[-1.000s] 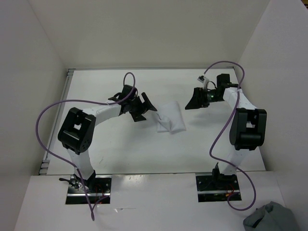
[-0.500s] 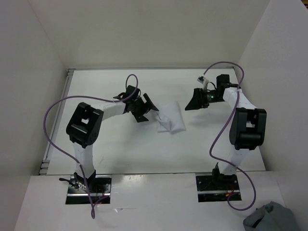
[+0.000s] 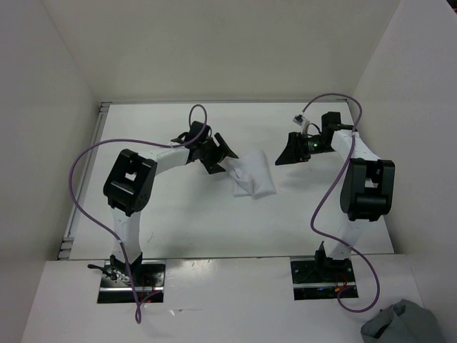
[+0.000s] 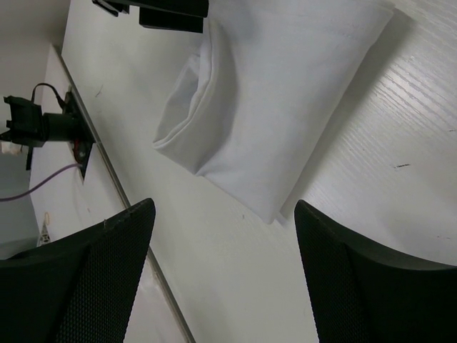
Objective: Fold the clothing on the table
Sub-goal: Fold the skirt
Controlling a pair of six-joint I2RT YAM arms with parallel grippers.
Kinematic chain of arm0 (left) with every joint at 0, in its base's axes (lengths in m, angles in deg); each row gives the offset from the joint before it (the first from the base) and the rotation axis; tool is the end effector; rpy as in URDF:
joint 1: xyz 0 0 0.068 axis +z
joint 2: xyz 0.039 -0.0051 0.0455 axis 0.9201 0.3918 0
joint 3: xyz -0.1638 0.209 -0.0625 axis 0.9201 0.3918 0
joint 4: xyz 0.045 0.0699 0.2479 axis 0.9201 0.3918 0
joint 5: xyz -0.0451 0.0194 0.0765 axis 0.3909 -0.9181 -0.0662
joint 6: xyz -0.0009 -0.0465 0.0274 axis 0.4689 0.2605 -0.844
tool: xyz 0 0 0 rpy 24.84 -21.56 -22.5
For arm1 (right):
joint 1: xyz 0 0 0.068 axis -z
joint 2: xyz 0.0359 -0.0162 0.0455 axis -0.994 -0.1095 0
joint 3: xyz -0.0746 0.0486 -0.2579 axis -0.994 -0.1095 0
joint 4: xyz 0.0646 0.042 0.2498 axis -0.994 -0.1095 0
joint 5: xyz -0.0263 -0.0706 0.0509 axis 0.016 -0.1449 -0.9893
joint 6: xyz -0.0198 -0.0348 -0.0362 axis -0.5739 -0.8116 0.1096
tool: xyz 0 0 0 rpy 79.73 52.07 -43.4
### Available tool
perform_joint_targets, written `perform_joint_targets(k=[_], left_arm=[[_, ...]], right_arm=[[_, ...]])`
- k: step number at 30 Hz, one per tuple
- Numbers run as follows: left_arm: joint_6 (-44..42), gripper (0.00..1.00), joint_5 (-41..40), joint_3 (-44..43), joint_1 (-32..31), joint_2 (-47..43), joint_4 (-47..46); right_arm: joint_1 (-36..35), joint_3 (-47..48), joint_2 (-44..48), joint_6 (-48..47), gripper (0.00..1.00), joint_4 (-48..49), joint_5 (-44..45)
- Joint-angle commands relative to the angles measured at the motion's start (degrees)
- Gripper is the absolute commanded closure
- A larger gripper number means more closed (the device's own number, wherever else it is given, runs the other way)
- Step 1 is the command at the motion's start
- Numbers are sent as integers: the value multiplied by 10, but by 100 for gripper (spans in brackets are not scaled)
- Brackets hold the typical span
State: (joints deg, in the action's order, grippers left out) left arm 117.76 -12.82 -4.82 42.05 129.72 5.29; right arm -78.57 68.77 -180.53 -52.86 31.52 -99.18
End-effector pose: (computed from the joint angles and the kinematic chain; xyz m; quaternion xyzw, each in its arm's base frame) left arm 0.3971 -0.1973 0.1724 -0.2677 0.8694 -0.3854 0.1549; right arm 0.3540 -0.0015 0.2222 -0.1942 0.8453 0.4348 0.2423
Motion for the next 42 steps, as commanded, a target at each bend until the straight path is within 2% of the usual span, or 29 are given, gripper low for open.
perform_joint_targets(k=[1, 6, 13, 15, 19, 30, 34, 39, 42], left_arm=[[8, 19, 2, -17, 3, 18, -11], [13, 30, 2, -17, 3, 30, -21], [13, 54, -3, -47, 3, 41, -26], [8, 66, -3, -53, 3, 46, -26], [8, 83, -17, -53, 3, 40, -21], [-36, 88, -53, -71, -15, -2, -26], [-79, 90, -78, -127, -48, -7, -13], [-147, 90, -31, -186, -75, 14, -42], [-154, 87, -31, -206, -81, 29, -42]], right_arm=[[4, 7, -6, -14, 17, -14, -21], [4, 7, -6, -19, 17, -20, -26], [9, 7, -12, -30, 18, -25, -32], [9, 7, -12, -30, 19, -25, -37], [9, 7, -12, -35, 19, -31, -37], [9, 12, -17, -46, 20, -37, -42], [14, 12, -17, -52, 20, -42, -48], [20, 12, -17, -57, 20, -42, -54], [25, 12, -17, -62, 22, -48, -60]])
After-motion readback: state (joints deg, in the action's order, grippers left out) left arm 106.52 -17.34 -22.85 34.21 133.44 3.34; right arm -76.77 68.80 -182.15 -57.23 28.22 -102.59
